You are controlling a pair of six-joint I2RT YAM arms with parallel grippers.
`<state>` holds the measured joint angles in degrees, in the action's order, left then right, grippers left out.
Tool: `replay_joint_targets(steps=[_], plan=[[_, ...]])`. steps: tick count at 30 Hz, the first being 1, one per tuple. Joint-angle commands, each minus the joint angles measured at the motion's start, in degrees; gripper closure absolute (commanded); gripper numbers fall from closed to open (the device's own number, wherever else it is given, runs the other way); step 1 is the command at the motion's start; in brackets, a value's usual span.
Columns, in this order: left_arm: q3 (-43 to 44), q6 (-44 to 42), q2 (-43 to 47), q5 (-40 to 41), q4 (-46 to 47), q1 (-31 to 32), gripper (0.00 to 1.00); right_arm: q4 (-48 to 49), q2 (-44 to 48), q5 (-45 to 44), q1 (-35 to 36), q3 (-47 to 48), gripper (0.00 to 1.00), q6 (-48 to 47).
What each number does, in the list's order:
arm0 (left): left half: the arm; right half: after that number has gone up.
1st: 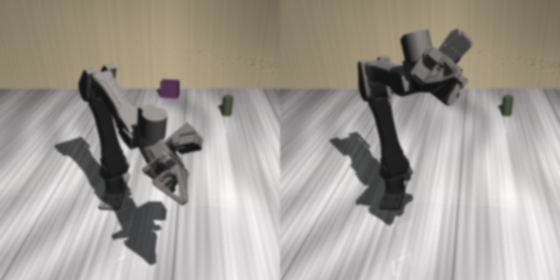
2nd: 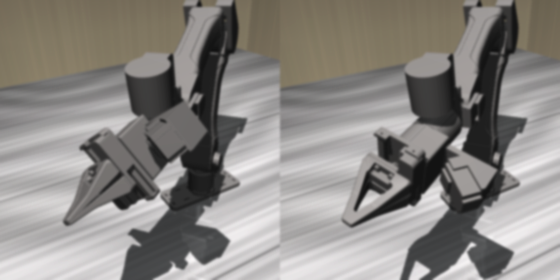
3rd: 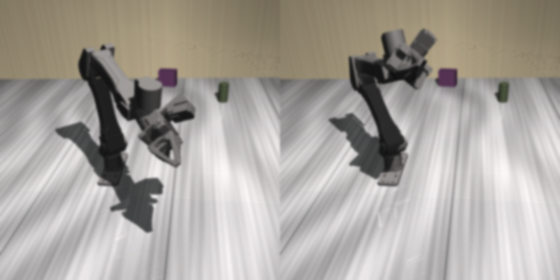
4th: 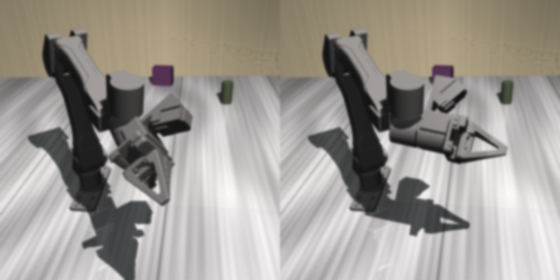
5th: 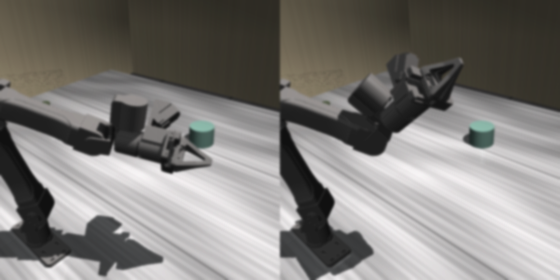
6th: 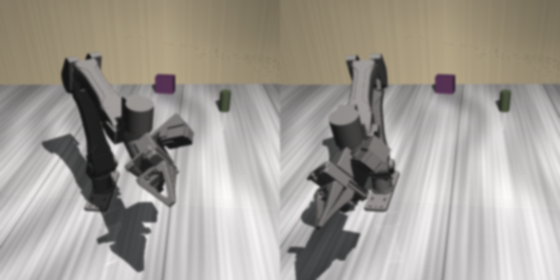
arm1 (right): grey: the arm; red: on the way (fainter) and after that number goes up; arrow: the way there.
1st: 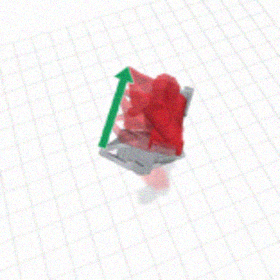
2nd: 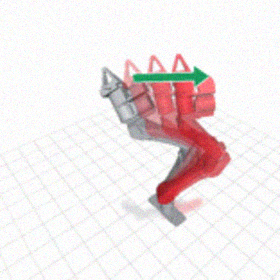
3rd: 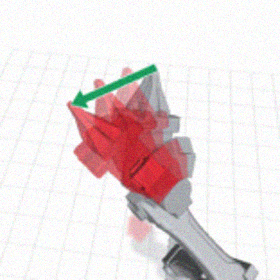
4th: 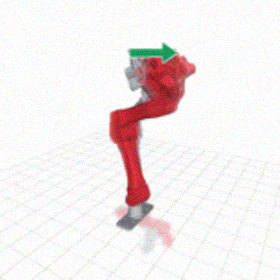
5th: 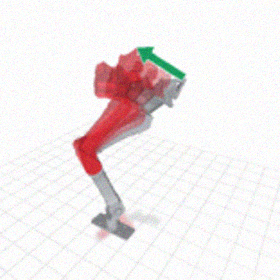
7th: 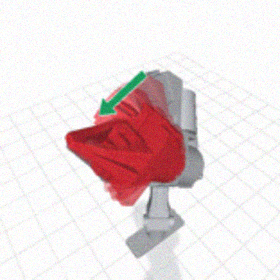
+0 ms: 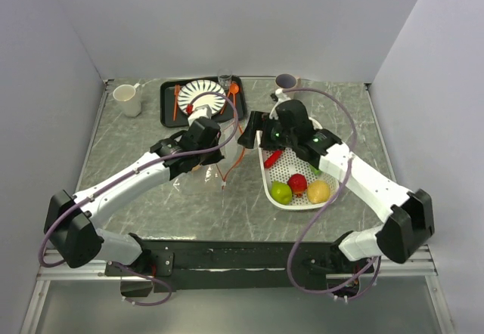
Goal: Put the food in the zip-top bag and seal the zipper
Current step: Place the fake fruit in the zipper food storage bag, then pick up the fake fruit from the bin.
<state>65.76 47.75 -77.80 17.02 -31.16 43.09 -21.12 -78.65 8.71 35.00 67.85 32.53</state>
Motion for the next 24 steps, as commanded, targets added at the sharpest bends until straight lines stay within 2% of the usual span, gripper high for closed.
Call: replay_joint_targets(steps=[1, 3, 7, 9, 12, 24], plan=[[2.89, 0.68, 2.3, 2.49, -0.48, -0.2, 0.99, -0.23, 3.33, -5.53, -0.02, -2.46, 0.13, 1.21], [2.97, 0.59, 2.21, 2.58, -0.57, -0.2, 0.99, -1.37, 3.33, -6.95, -0.81, -3.69, 0.19, 2.27], [2.45, 0.59, 1.6, 1.71, -0.14, -0.2, 0.99, -0.85, 4.12, -5.9, -6.25, -6.59, 0.21, 3.5], [1.57, 0.86, 1.42, 1.35, -0.04, -0.11, 0.99, -0.67, 4.3, -4.76, -9.68, -7.91, 0.15, 2.81], [0.34, 0.94, 1.34, 0.56, 1.01, -0.2, 0.99, -1.29, 3.07, -3.27, -12.75, -7.91, 0.14, 1.4], [0.51, -0.28, 0.11, -0.58, 1.62, -0.2, 0.99, -0.59, -9.41, -0.89, -16.46, -1.15, 0.07, -2.38]])
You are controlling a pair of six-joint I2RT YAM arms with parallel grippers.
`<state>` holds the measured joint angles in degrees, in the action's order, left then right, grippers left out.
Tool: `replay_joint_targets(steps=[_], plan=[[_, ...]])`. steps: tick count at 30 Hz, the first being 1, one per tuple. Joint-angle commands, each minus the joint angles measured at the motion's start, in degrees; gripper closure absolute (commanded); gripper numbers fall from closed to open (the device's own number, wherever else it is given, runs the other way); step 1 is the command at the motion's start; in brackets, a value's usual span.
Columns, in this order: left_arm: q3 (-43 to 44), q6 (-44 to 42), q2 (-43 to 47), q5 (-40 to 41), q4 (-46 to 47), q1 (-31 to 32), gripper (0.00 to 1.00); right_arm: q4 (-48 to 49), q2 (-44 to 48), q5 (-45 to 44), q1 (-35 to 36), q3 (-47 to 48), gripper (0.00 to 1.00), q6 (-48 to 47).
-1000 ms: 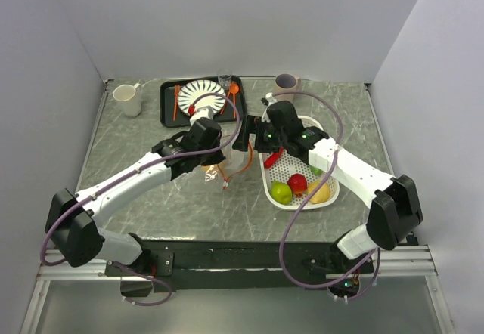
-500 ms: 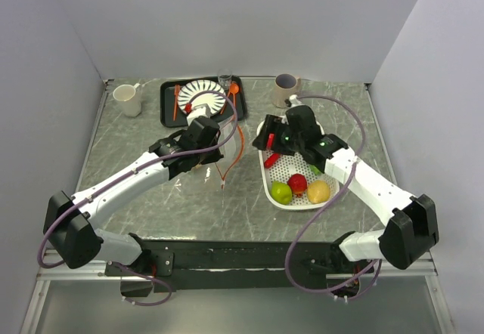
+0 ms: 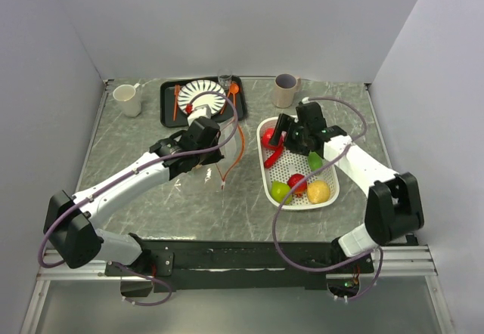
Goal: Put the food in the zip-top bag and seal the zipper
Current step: Pick up the fake fruit from the bin.
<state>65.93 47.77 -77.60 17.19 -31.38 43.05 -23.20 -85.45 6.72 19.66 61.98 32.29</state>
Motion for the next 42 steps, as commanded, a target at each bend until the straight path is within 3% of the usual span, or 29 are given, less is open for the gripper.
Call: replay_joint_targets(steps=[1, 19, 42], plan=[[0.43, -0.31, -0.09, -0.75, 1.84, -0.24, 0.99, 1.67, -3.31, 1.28, -1.12, 5.17, 0.07, -2.23], [0.6, -0.57, -0.62, -1.99, 2.46, -0.68, 0.99, -2.02, -18.52, -0.92, -1.2, 17.39, 0.07, -4.61], [0.43, -0.04, -0.36, -1.63, 1.67, -1.12, 0.99, -4.66, -23.8, -1.27, -1.2, 19.59, 0.17, -5.05]])
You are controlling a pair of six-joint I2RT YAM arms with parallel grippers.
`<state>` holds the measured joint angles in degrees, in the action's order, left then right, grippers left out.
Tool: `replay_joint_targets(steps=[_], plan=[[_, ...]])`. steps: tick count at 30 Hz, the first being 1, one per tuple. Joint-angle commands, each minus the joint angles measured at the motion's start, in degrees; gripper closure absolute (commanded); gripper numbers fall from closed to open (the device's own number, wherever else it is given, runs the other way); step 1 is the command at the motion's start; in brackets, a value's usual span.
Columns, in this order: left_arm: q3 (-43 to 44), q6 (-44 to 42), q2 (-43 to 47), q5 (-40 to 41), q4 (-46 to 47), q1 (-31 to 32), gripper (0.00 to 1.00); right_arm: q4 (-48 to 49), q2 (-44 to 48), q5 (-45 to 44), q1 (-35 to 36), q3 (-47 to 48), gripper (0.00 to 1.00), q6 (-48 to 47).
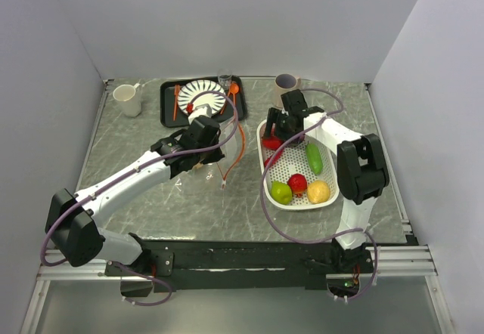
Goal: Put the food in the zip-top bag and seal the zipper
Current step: Pick up the fake fruit from the bin.
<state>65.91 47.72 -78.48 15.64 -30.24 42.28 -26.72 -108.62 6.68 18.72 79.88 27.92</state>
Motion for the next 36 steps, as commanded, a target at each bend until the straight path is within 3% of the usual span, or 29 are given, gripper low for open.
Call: replay_joint_targets(steps=[1, 10, 12, 13, 14, 36], plan=[[0.36, 0.0, 0.61, 0.01, 0.45, -0.36, 0.99, -0.97, -0.46, -1.49, -0.18, 1.34, 0.17, -0.68], [0.18, 0.09, 0.87, -0.61, 0.88, -0.53, 0.99, 1.31, 2.26, -1.49, -0.09, 0.11, 0.36, -0.5], [0.27, 0.0, 0.61, -0.79, 0.88, -0.53, 0.99, 1.5, 2.45, -0.97, -0.18, 0.19, 0.22, -1.02], [0.36, -0.09, 0.61, -0.79, 0.88, -0.53, 0.99, 0.54, 2.19, -1.4, -0.18, 1.15, 0.1, -1.11], [0.36, -0.17, 0.52, -0.79, 0.8, -0.53, 0.99, 0.35, 2.18, -1.84, -0.18, 1.16, 0.09, -1.29], [0.8, -0.62, -0.36, -1.4, 0.53, -0.53, 0.99, -0.27, -1.95, -6.24, -0.26, 4.42, 0.14, -0.85]])
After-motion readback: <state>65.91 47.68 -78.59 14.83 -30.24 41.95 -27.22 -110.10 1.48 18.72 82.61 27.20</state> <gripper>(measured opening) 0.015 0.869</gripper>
